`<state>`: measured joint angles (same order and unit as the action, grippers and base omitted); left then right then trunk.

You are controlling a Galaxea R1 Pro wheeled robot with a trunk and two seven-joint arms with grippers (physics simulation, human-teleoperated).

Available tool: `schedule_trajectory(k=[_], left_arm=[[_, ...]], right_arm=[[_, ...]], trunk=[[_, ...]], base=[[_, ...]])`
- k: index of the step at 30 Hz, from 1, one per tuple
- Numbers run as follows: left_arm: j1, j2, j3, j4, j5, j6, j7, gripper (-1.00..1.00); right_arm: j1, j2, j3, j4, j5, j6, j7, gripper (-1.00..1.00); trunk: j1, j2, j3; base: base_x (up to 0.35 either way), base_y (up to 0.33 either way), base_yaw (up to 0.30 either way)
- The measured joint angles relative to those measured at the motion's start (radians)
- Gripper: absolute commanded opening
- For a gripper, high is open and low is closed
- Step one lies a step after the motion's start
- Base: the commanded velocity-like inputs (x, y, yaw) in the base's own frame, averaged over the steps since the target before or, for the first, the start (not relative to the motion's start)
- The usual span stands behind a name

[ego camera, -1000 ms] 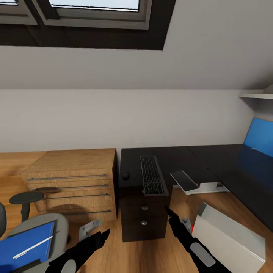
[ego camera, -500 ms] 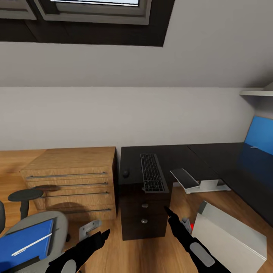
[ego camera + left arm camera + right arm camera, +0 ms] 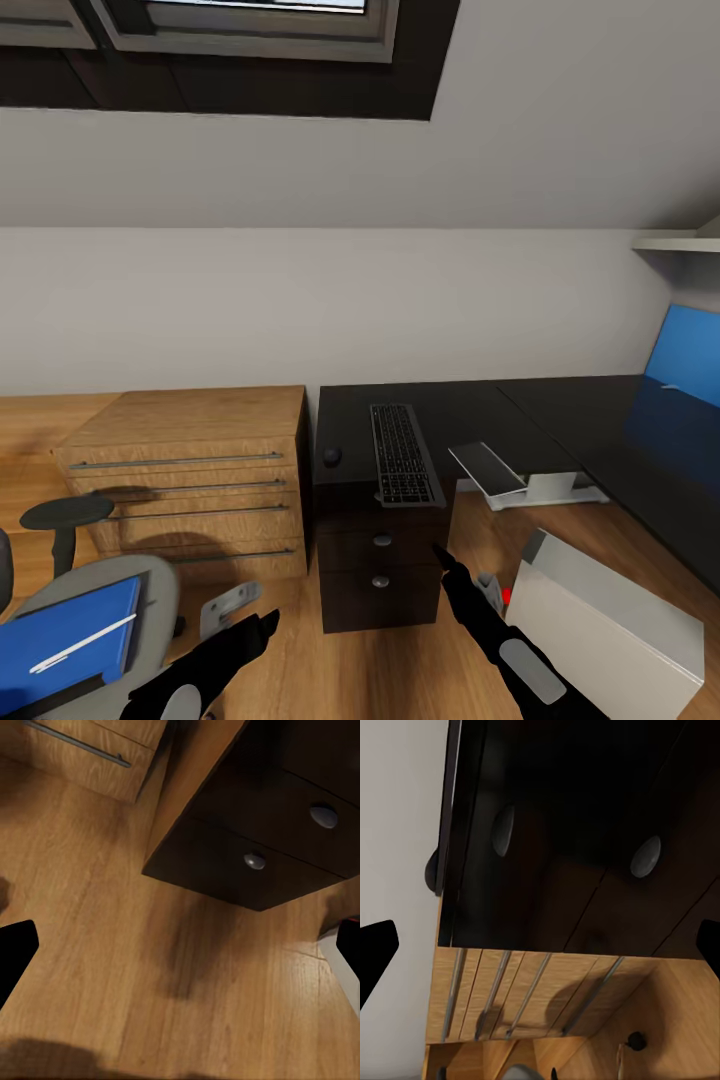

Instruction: In the bedroom, organize the workspace by keeping the computer under the desk, ensuring the monitor is on the desk, placing the keyboard on the desk next to the monitor, placing the mouse on the desk next to the keyboard, moving the folder from the swivel chair onto the desk next to the mouse, stacking the notebook on top of the folder with the pen on top of the notebook, and positioning the swivel chair next to the desk.

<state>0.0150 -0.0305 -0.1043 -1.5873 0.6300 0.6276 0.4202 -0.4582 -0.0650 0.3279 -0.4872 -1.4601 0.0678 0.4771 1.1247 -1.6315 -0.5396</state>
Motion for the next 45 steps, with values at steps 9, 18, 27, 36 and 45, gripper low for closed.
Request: schedule_trajectory(k=[9, 18, 27, 36, 45], left_arm=[[0.000, 0.002, 0.000, 0.001, 0.001, -0.001, 0.011, 1.00], [0.000, 0.003, 0.000, 0.000, 0.000, 0.001, 0.011, 1.00], [0.000, 0.003, 0.000, 0.001, 0.000, 0.000, 0.011, 1.00], [0.000, 0.003, 0.000, 0.001, 0.000, 0.002, 0.011, 1.00], [0.000, 0.003, 0.000, 0.001, 0.000, 0.001, 0.011, 1.00]], right_arm=[[0.000, 0.000, 0.000, -0.001, 0.001, 0.001, 0.000, 1.00], [0.000, 0.001, 0.000, 0.001, 0.001, 0.000, 0.000, 1.00], [0.000, 0.001, 0.002, -0.001, 0.001, 0.000, 0.000, 1.00], [0.000, 0.001, 0.051, -0.035, 0.001, 0.000, 0.017, 1.00], [0.000, 0.000, 0.096, -0.051, 0.002, 0.000, 0.034, 1.00]], trunk=[[0.000, 0.000, 0.000], [0.000, 0.000, 0.000], [0.000, 0.000, 0.000], [0.000, 0.000, 0.000], [-0.027, 0.049, 0.022]], base=[[0.024, 0.000, 0.000], [0.108, 0.000, 0.000], [0.135, 0.040, 0.000], [0.019, 0.006, 0.000], [0.001, 0.000, 0.000]])
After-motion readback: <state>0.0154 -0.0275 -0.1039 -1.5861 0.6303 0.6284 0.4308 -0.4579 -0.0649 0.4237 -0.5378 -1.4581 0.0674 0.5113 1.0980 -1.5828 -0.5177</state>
